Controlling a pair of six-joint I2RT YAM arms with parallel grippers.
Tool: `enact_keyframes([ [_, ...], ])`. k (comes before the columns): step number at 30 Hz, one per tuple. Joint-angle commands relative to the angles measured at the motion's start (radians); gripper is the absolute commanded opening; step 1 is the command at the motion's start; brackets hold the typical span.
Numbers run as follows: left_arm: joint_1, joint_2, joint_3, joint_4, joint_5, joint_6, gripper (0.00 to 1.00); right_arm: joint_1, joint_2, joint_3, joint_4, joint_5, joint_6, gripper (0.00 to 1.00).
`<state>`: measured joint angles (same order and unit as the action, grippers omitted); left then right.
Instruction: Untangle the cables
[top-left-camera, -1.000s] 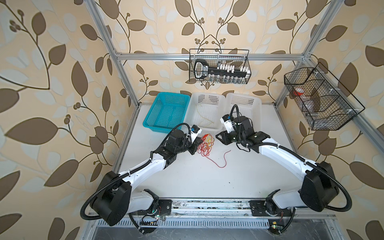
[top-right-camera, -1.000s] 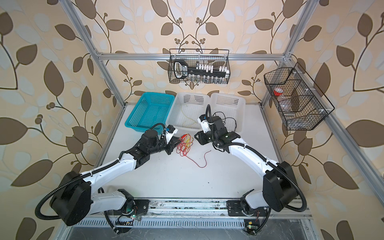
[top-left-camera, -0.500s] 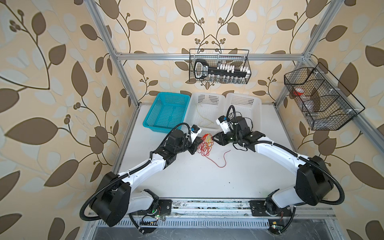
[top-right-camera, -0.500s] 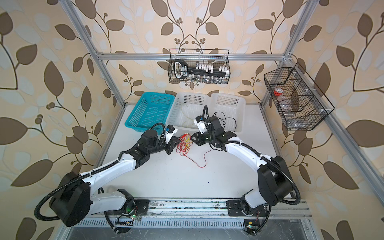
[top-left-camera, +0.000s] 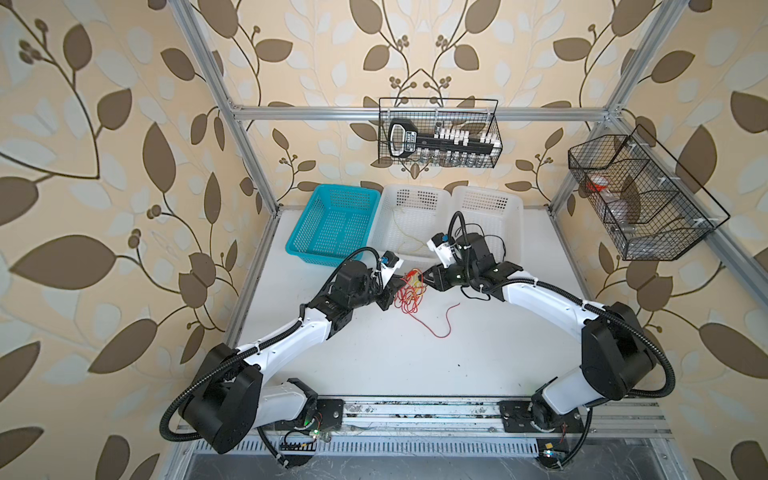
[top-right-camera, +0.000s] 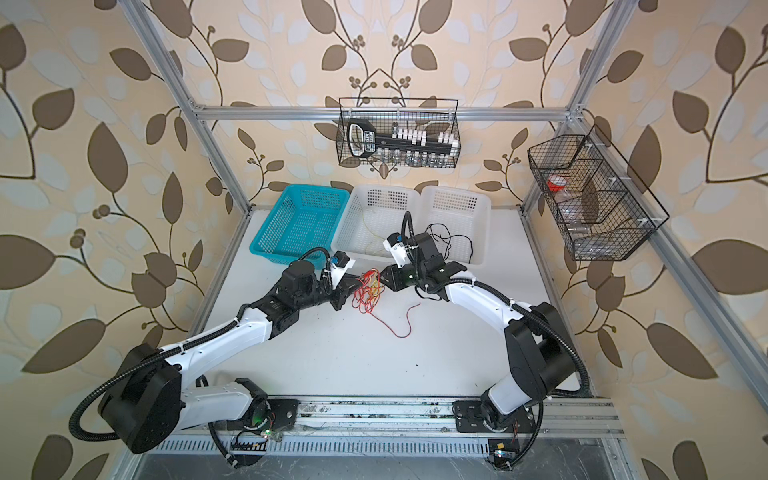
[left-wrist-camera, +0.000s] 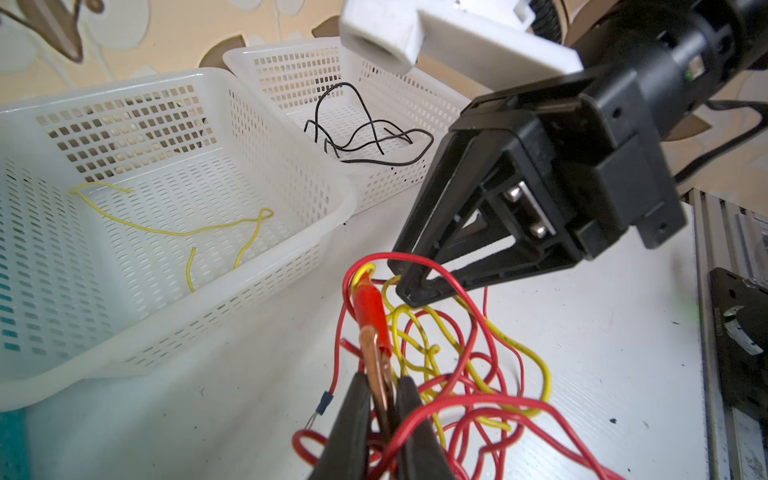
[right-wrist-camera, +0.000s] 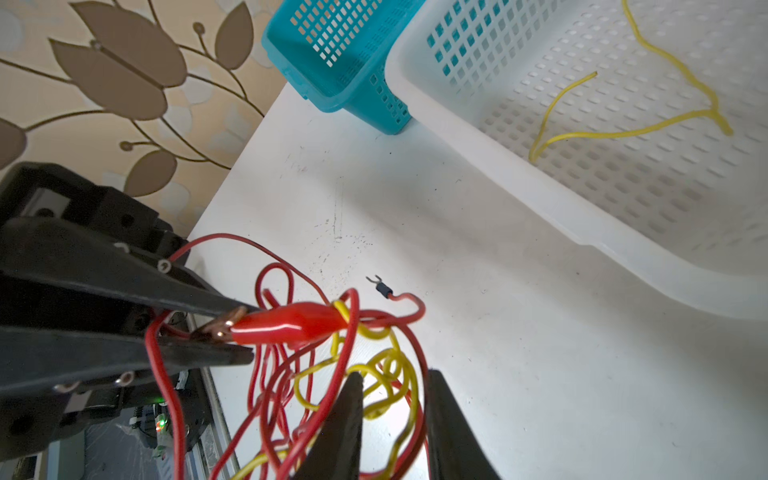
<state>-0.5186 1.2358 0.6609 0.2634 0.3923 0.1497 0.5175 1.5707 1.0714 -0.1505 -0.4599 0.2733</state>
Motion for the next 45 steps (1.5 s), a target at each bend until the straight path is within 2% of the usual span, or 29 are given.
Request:
enact_keyframes([
  [1,-0.008,-0.045,-0.012,0.080,0.019,-0.008,0.00,-0.001,0.035,0.031,0.025,-0.062,0.012,0.27],
  [5,-0.008,-0.055,-0.021,0.088,0.008,-0.009,0.00,-0.002,0.053,0.035,0.017,-0.064,0.013,0.25],
  [10,-0.007,-0.063,-0.030,0.087,-0.013,-0.007,0.00,-0.002,0.048,0.029,0.002,-0.040,0.008,0.08],
  [14,-0.007,-0.059,-0.027,0.064,-0.032,-0.013,0.00,-0.008,0.025,0.020,-0.003,-0.006,0.006,0.00],
  [23,-0.007,-0.053,-0.054,-0.010,-0.117,-0.100,0.00,-0.079,-0.105,-0.057,0.003,0.136,0.029,0.00],
  [33,-0.004,-0.118,-0.153,-0.038,-0.265,-0.205,0.00,-0.272,-0.279,-0.190,-0.006,0.200,0.067,0.00],
  [45,0.015,-0.112,-0.149,-0.123,-0.407,-0.239,0.00,-0.395,-0.403,-0.187,-0.100,0.347,0.064,0.00],
])
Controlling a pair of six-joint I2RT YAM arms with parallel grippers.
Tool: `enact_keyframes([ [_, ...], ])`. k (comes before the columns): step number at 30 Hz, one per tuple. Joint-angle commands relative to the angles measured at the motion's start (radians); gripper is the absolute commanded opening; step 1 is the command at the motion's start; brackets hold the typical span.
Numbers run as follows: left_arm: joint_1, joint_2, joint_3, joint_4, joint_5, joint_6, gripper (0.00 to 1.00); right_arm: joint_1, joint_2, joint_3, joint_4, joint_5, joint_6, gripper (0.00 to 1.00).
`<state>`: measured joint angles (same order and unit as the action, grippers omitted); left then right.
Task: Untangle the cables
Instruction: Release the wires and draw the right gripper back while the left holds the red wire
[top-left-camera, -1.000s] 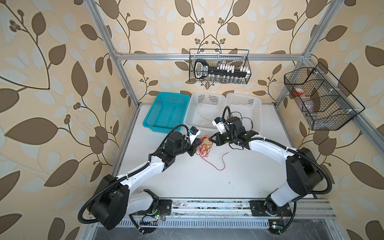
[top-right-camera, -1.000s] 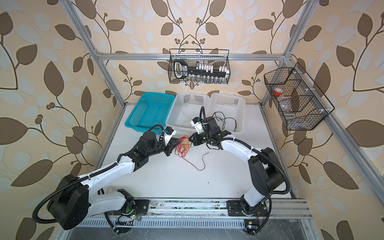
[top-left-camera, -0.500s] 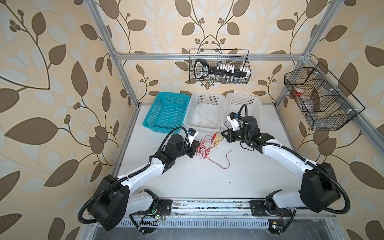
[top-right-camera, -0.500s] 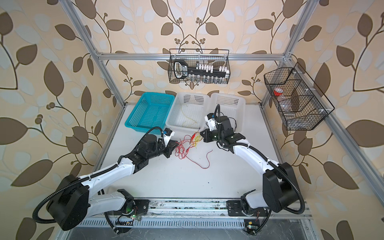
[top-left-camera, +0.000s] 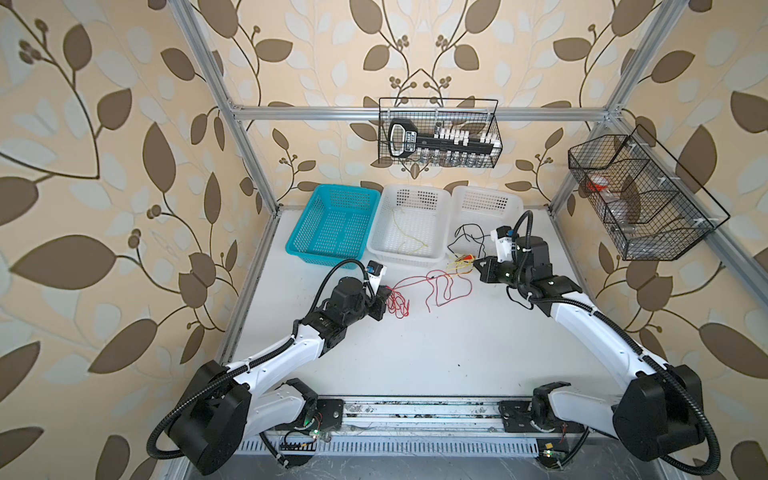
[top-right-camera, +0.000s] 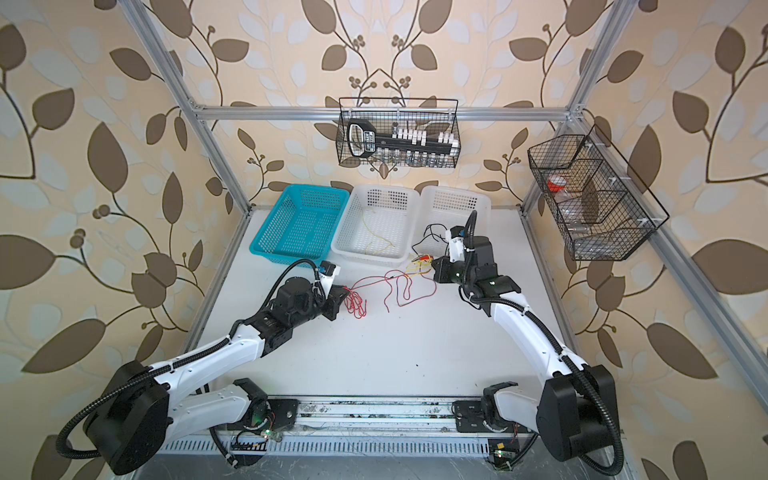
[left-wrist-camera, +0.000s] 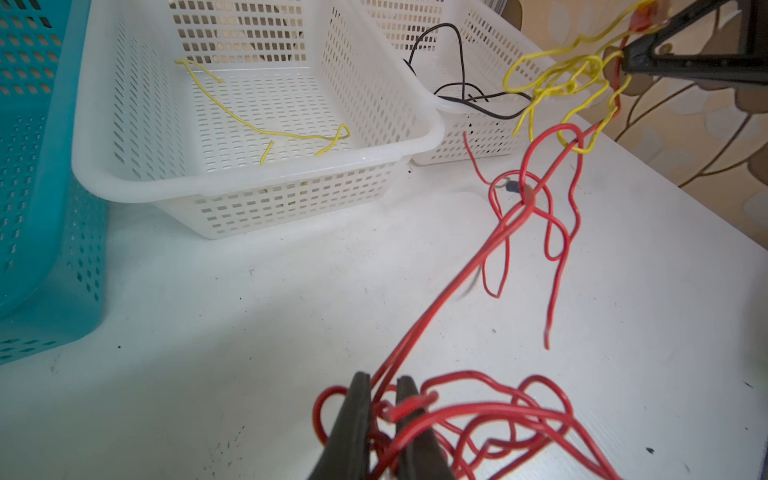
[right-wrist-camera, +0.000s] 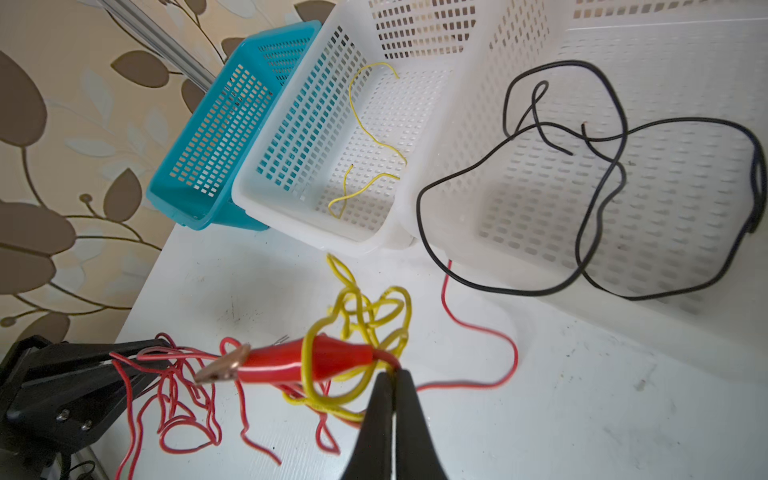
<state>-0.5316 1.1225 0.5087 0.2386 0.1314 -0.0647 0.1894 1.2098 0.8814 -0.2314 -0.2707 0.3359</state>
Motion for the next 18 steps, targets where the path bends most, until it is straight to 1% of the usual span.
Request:
enact_keyframes([
  [1,0.033,0.000,-0.001,-0.093,-0.139,-0.031,0.00,-0.086,-0.054,0.001,-0.026,0.163,0.009,0.00],
  [5,0.040,0.004,-0.008,-0.087,-0.139,-0.043,0.00,-0.141,-0.106,0.000,-0.051,0.179,0.026,0.00],
  [10,0.048,0.021,0.005,-0.095,-0.137,-0.058,0.00,-0.159,-0.153,0.016,-0.082,0.234,0.021,0.00],
  [12,0.048,0.029,0.007,-0.092,-0.115,-0.058,0.00,-0.159,-0.161,0.024,-0.084,0.206,0.012,0.00],
  [15,0.048,0.036,0.007,-0.062,-0.071,-0.056,0.00,-0.144,-0.150,0.025,-0.057,0.105,0.008,0.00],
  [16,0.049,0.037,0.005,-0.052,-0.056,-0.056,0.00,-0.124,-0.144,0.022,-0.043,0.081,0.001,0.00],
  [18,0.048,0.037,0.002,-0.033,-0.037,-0.055,0.00,-0.056,-0.125,0.025,-0.036,0.095,-0.023,0.00],
])
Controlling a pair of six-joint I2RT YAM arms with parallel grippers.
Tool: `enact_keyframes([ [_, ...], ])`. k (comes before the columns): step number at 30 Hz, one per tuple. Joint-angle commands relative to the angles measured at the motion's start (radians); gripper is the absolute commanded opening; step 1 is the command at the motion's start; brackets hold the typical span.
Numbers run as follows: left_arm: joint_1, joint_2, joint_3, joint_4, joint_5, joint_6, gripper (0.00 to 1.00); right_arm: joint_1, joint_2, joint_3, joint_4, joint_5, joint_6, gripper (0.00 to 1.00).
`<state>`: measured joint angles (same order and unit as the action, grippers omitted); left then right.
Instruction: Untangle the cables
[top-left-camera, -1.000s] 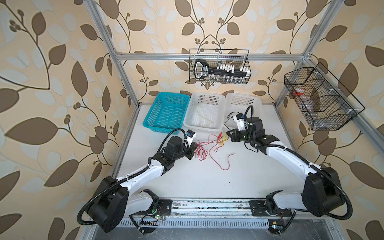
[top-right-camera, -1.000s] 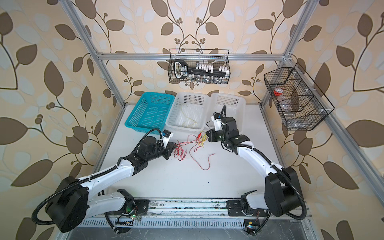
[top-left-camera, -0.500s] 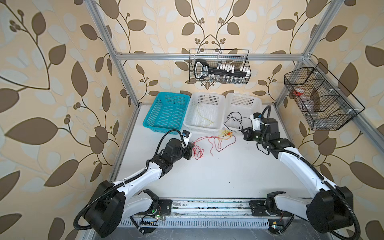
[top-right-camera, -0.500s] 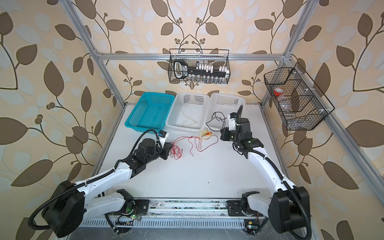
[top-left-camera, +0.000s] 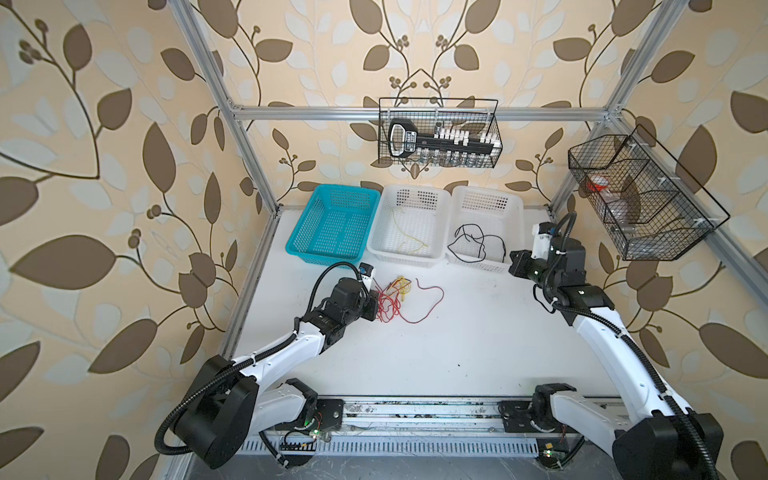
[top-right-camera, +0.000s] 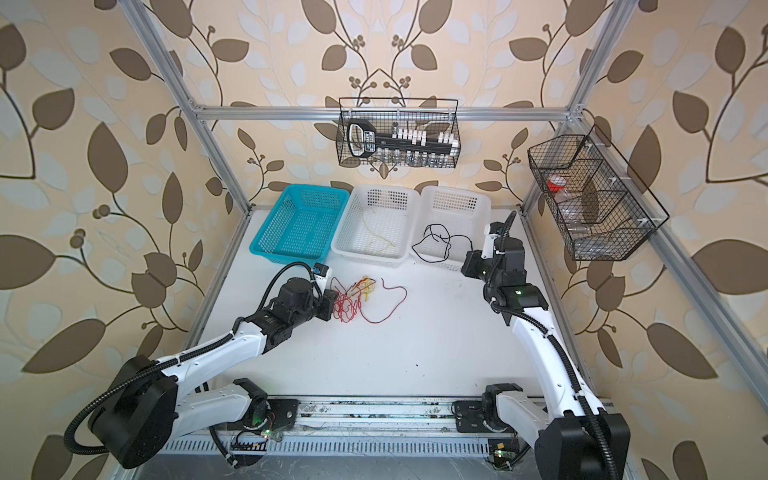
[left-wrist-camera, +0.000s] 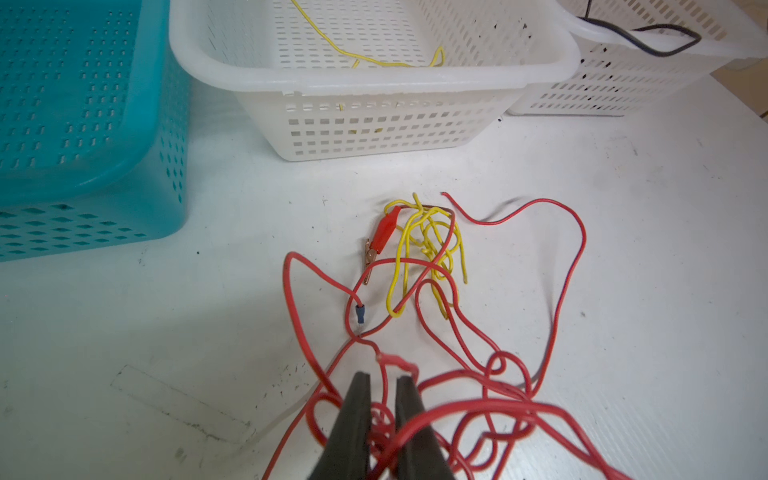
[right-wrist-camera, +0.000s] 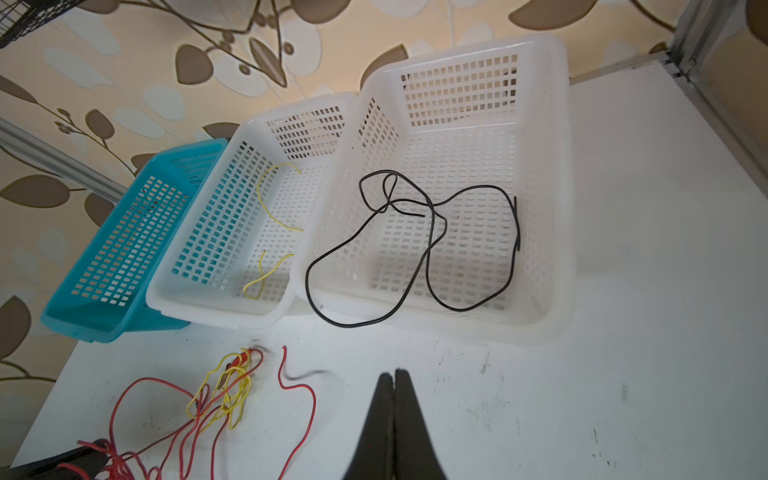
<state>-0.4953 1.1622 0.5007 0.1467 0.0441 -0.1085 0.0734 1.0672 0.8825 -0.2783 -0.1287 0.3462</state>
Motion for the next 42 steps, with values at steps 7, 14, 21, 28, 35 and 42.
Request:
enact_keyframes([
  [7,0.013,-0.008,0.004,0.093,0.120,0.010,0.00,0.327,0.185,0.041,0.089,-0.018,-0.067,0.13],
  [14,0.013,-0.025,-0.006,0.101,0.098,-0.007,0.00,0.471,0.409,0.108,0.157,-0.037,-0.052,0.21],
  [21,0.012,-0.042,-0.009,0.070,-0.019,-0.115,0.00,0.525,0.586,0.189,0.198,-0.057,-0.012,0.35],
  [28,0.012,-0.038,-0.016,0.050,-0.093,-0.217,0.00,0.568,0.718,0.239,0.232,-0.045,0.030,0.45],
  [35,0.013,-0.027,-0.027,0.042,-0.149,-0.287,0.00,0.588,0.796,0.336,0.208,0.026,-0.027,0.50],
  [42,0.012,-0.035,-0.046,0.050,-0.167,-0.294,0.00,0.591,0.859,0.450,0.134,0.059,-0.226,0.52],
])
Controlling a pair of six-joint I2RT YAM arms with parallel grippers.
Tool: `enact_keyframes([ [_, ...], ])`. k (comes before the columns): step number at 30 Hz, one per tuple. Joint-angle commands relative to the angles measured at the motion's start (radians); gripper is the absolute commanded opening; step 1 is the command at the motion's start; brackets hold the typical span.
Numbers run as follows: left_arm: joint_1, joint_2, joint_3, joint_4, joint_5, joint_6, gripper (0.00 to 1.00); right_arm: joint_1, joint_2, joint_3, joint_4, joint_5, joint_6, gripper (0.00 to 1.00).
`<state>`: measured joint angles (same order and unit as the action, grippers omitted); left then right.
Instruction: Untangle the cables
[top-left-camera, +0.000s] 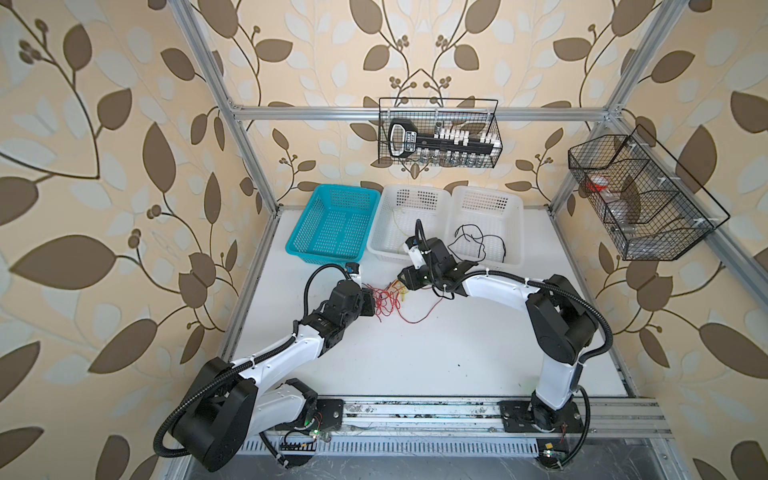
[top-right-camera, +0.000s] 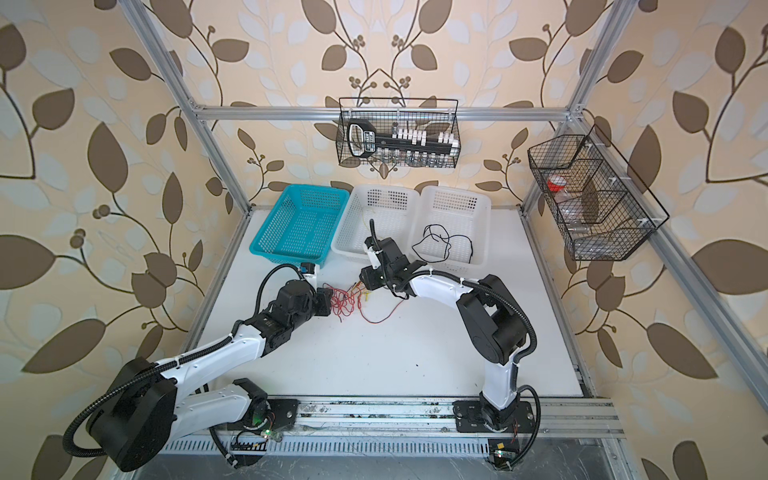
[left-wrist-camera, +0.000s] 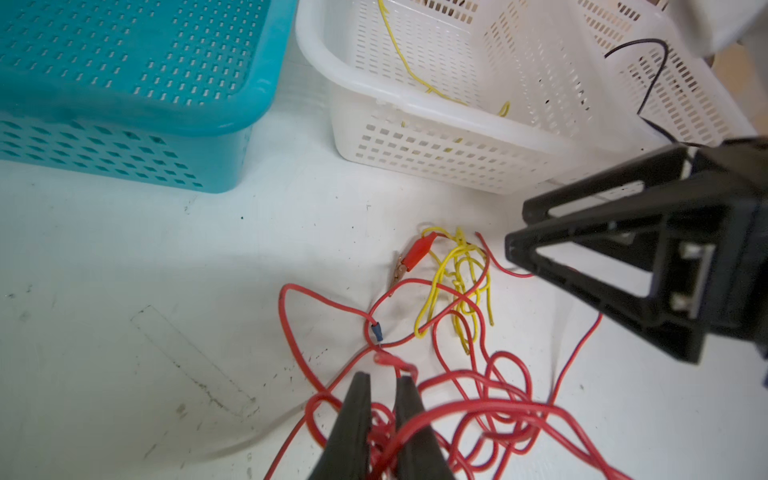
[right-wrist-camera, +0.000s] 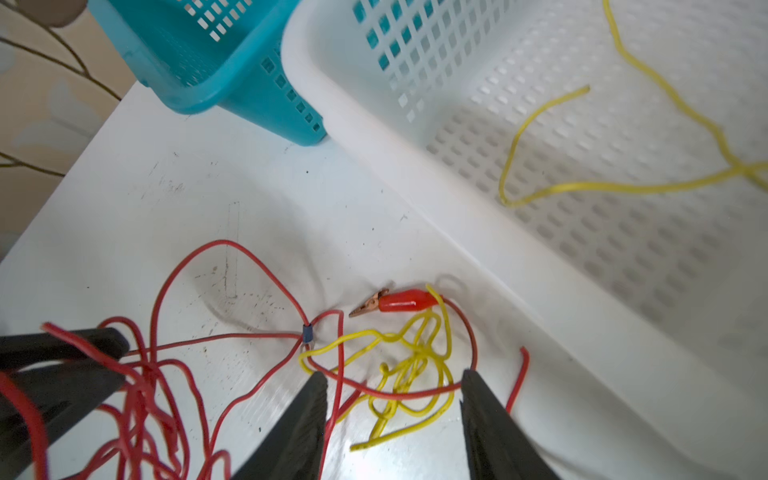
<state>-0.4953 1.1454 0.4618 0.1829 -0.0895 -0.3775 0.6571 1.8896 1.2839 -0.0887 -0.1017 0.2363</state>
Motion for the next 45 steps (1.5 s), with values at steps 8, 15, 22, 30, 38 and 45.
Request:
enact_keyframes([
  [8,0.012,-0.019,-0.008,0.013,-0.030,-0.024,0.00,0.009,0.069,0.071,-0.109,0.021,-0.267,0.51],
  [15,0.012,-0.020,-0.008,0.015,-0.041,-0.027,0.00,0.019,0.090,0.100,-0.143,0.050,-0.378,0.51],
  [22,0.013,-0.030,-0.014,-0.003,-0.101,-0.061,0.00,0.042,0.151,0.181,-0.192,0.102,-0.459,0.52],
  [30,0.012,-0.029,-0.008,-0.045,-0.154,-0.084,0.21,0.048,0.205,0.243,-0.223,0.106,-0.523,0.52],
  [38,0.013,-0.029,-0.001,-0.053,-0.163,-0.092,0.54,0.052,0.198,0.220,-0.224,0.096,-0.521,0.51],
  [45,0.012,-0.010,0.063,-0.039,-0.131,-0.050,0.70,0.050,0.129,0.134,-0.151,0.078,-0.430,0.51],
])
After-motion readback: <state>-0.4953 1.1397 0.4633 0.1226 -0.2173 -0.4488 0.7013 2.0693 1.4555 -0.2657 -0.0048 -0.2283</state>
